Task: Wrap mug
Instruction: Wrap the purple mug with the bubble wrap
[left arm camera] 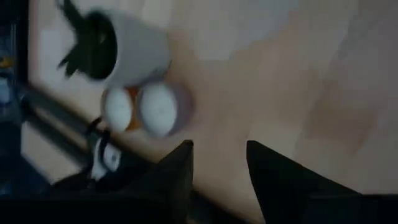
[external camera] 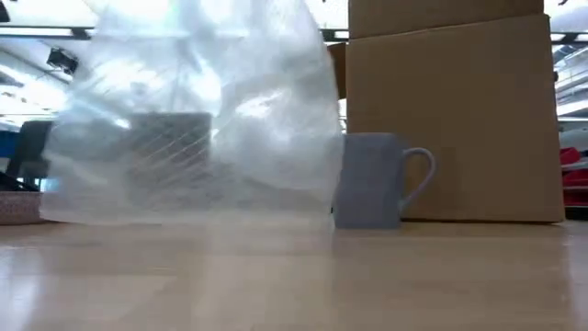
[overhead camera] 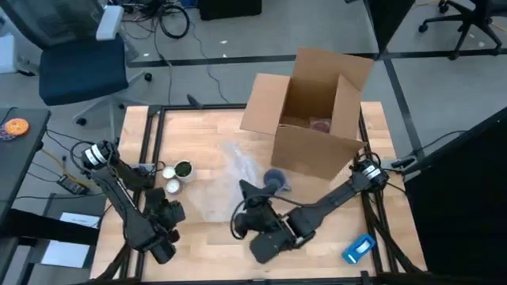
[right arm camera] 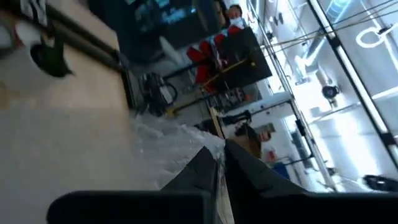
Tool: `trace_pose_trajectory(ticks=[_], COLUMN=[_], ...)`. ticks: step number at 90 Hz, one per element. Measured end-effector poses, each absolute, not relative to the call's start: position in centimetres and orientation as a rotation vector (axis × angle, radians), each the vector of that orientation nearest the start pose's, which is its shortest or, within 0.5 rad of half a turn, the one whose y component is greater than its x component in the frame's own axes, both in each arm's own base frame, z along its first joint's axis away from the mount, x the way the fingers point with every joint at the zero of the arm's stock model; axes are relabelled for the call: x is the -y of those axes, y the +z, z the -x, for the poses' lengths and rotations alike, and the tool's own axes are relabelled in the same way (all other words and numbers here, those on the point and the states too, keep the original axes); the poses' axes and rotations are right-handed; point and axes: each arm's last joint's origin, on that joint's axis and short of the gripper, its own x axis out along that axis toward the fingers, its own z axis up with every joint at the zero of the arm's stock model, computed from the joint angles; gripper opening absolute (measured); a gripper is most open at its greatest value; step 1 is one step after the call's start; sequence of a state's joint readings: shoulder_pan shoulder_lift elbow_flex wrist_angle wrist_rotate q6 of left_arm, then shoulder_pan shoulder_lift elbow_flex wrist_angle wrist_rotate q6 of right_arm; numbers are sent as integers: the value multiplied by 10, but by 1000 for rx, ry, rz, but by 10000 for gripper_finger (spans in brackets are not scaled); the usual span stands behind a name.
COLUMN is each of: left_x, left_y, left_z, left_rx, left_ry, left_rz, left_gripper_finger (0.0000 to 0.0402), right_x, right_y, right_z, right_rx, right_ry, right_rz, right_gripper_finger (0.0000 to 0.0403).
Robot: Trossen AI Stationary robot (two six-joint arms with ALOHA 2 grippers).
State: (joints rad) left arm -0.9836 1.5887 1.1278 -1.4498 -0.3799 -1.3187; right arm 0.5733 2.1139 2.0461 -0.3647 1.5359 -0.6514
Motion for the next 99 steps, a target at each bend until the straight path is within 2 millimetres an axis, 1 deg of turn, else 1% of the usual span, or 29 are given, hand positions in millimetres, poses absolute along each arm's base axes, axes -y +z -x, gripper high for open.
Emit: trace_pose_trajectory(ticks=[6,15,30,37,49,59,71,84,93,99], left_x=[194,194,186,180,169,163,156,147,146,148], left_y=[223,224,226,226,224,213,191,169,158,151], left_z=[-144,-150,-163,-173,-196,-213,-227,-232,-232,-233], left_rx=[-1270,-1137,-1001,-937,-871,-851,-827,-822,-783,-776], left_ry=[545,545,598,635,684,656,597,554,522,453], left_rz=[-156,-173,-193,-181,-78,-41,15,72,125,161], left_gripper_finger=[133,133,133,133,133,133,133,133,133,133], right_x=[-233,-237,-248,-256,-266,-274,-282,-292,-297,-299], right_y=[344,344,353,353,355,355,355,350,345,339], right_z=[-406,-403,-390,-385,-377,-371,-365,-355,-346,-339], right_rx=[-529,-531,-505,-503,-488,-478,-460,-412,-367,-349], right_ry=[-847,-834,-844,-825,-800,-780,-763,-748,-733,-707], right_rz=[992,1008,993,1013,1019,1027,1016,947,870,827], right_gripper_finger=[0,0,0,0,0,0,0,0,0,0])
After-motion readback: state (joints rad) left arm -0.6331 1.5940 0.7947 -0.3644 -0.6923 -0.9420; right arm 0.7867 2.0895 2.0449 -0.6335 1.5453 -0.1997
